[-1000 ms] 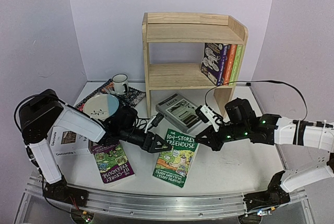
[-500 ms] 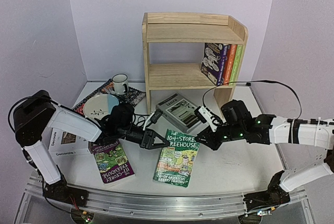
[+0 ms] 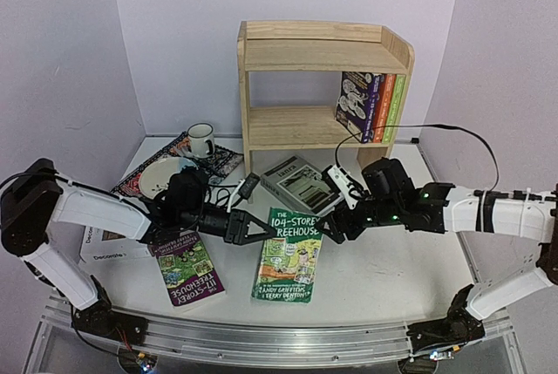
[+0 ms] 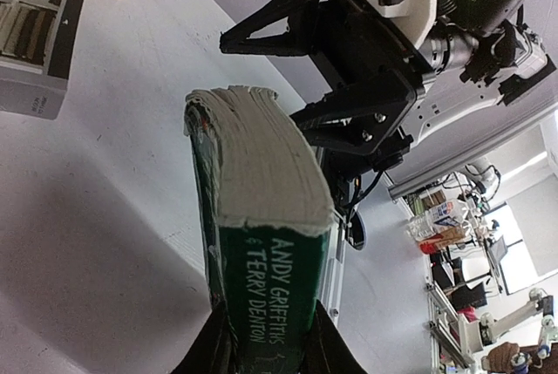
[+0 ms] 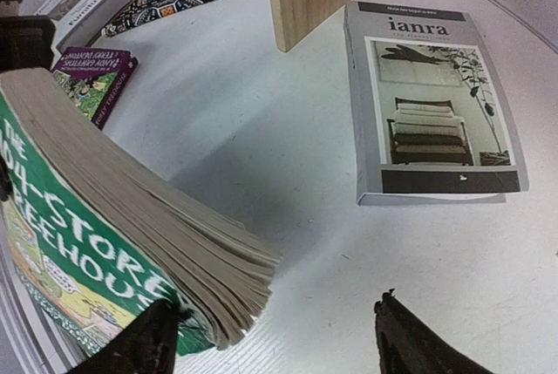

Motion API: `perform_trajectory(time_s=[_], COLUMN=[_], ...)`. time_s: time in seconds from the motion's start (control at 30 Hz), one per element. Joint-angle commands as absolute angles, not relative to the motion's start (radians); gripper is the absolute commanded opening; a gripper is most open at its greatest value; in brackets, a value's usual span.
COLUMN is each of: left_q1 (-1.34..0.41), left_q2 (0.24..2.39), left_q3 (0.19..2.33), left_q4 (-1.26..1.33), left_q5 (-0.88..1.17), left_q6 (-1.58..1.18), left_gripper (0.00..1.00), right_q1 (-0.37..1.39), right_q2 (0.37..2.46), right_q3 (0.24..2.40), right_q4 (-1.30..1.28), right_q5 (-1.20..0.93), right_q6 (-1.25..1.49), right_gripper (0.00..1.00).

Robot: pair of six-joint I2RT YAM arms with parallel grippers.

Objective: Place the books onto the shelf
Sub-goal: Pick up the book at the center of the board, then pass from the left arm to the right

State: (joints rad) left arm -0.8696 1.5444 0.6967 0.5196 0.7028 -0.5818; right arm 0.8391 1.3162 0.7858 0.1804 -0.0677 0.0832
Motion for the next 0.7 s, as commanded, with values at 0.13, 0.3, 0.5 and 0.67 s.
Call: perform_trajectory(time_s=[0.13, 0.3, 0.5, 0.67], left_q1=[-0.870, -0.869, -0.871, -0.917], left_q2=[1.326, 1.307, 1.271, 1.238], left_q3=[0.702, 0.768, 0.772, 0.779], left_q4=[0.439, 0.265, 0.233, 0.192], left_q5=[0.473, 0.317, 0.181, -0.067], left_q6=[-0.630, -0.703, -0.827, -0.997], left_gripper=[0.00, 0.00, 0.00, 0.00], right_q1=[0.882, 0.942, 1.054, 1.139], right_q2=[1.291, 1.257, 1.247, 1.291], right_q3=[0.835, 0.840, 0.867, 0.925], right_q4=[0.136, 0.129, 0.144, 0.150], right_q5=[0.103, 0.231, 0.402, 0.459], right_q6=[0.133, 0.163, 0.209, 0.267], right_gripper=[0.98, 0.98, 0.98, 0.98])
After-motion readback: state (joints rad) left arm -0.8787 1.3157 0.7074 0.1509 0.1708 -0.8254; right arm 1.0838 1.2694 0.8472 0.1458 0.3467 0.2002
